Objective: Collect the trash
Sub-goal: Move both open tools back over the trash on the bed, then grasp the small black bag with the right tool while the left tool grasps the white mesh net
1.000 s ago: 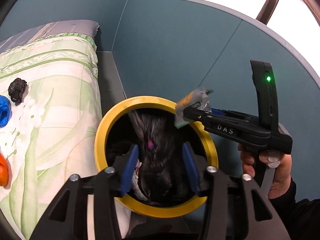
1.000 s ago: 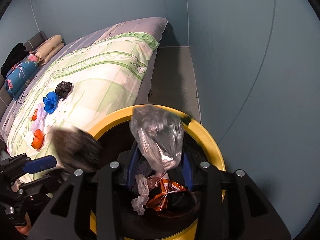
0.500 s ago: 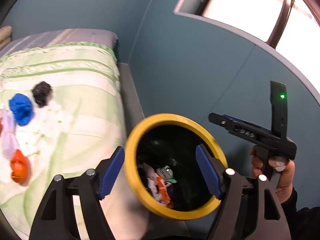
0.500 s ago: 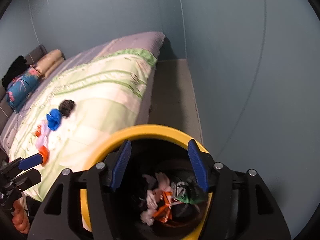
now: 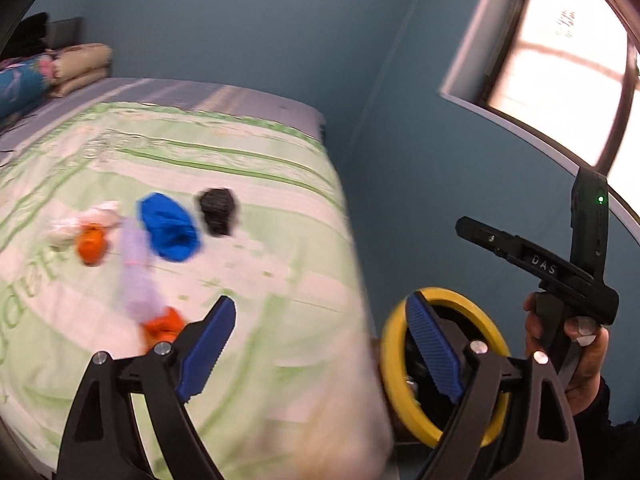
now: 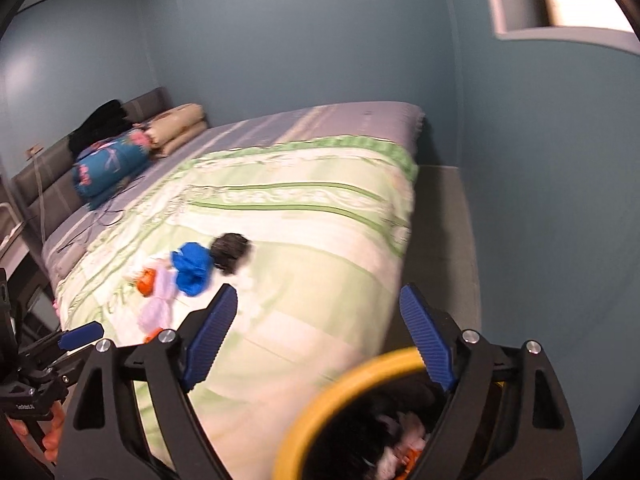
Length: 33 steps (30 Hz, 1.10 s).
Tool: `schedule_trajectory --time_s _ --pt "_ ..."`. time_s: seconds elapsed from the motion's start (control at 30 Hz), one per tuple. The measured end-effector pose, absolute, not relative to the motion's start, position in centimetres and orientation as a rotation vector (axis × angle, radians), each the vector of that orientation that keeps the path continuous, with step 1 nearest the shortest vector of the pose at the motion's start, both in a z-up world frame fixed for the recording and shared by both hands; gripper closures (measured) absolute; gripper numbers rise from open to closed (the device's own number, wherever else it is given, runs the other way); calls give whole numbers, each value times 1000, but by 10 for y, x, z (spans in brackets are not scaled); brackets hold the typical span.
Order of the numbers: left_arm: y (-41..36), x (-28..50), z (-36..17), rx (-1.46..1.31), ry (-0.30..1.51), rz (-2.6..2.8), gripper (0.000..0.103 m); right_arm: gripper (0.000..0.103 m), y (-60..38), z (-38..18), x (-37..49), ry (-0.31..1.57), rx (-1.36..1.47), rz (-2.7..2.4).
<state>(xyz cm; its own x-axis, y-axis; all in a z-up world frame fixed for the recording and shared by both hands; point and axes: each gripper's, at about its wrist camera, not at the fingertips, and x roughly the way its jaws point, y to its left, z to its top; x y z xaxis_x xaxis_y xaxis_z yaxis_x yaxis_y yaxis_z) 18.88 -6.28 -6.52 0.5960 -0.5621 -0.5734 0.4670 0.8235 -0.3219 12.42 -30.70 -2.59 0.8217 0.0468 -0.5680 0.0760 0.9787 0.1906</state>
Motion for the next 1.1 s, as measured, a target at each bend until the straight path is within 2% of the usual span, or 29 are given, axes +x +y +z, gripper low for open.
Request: schedule_trajectory --time_s 0.5,1.1 --pt "12 266 -101 -206 772 -354 18 18 -222 -60 257 684 89 139" --pt "29 347 -163 -282 930 -263 18 17 -167 -124 373 841 -62 138"
